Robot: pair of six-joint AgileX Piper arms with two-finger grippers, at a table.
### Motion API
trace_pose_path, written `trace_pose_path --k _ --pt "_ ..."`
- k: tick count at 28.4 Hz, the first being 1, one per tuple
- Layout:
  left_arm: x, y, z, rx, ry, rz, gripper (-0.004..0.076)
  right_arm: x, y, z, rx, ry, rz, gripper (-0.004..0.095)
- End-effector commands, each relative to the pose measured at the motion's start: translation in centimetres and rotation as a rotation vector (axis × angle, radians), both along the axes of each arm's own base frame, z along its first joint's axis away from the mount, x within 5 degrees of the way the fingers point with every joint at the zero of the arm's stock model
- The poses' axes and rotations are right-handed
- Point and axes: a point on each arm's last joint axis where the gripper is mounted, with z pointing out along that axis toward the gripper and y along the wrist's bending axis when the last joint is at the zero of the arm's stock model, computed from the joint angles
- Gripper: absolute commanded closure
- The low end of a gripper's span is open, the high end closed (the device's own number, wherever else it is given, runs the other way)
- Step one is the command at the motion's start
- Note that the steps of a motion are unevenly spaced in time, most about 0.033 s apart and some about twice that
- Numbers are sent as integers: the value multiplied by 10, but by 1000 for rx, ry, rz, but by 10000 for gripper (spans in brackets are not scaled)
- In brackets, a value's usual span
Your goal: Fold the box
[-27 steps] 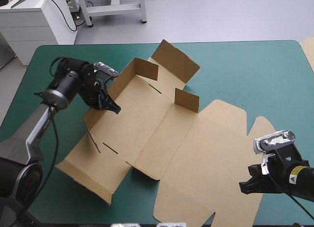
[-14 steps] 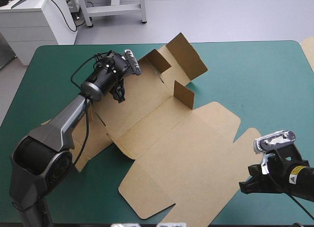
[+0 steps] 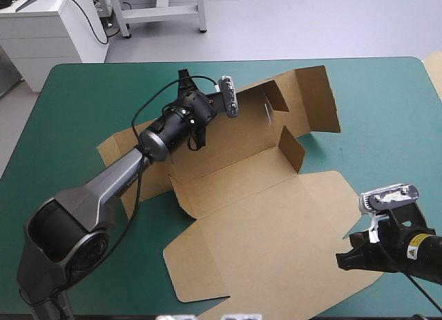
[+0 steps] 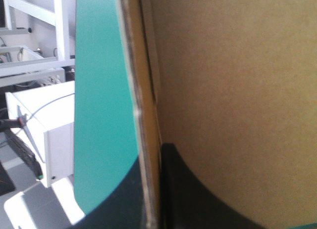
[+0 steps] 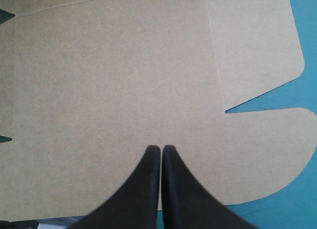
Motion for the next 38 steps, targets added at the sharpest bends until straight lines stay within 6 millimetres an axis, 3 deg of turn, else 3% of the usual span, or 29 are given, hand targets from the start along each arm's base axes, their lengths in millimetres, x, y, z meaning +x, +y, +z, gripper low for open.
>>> trace_pose_path --k 1,6,16,21,24,29,34,35,38 --pt "-21 -4 35 17 -191 -85 732 5 0 10 42 -68 -43 910" --pt "-43 -12 23 44 -337 -149 732 7 -1 11 42 -90 -68 910" --pt "-95 -9 -4 137 -675 -283 731 25 2 6 2 -36 -92 910" --pt "-108 -3 -31 209 -635 -314 731 42 3 14 -55 -48 -106 910" --pt "-110 1 -40 236 -621 -308 731 56 0 28 -131 -113 -133 910" --pt "-109 2 -39 245 -626 -295 731 92 0 64 -232 -204 -163 929" --pt "-109 2 -38 261 -629 -303 731 149 3 85 -219 -189 -115 929" --pt "-109 1 -35 265 -635 -306 731 175 -1 90 -165 -161 -88 929" --pt "-105 -2 -24 239 -661 -289 731 219 -16 96 -19 -121 -86 929"
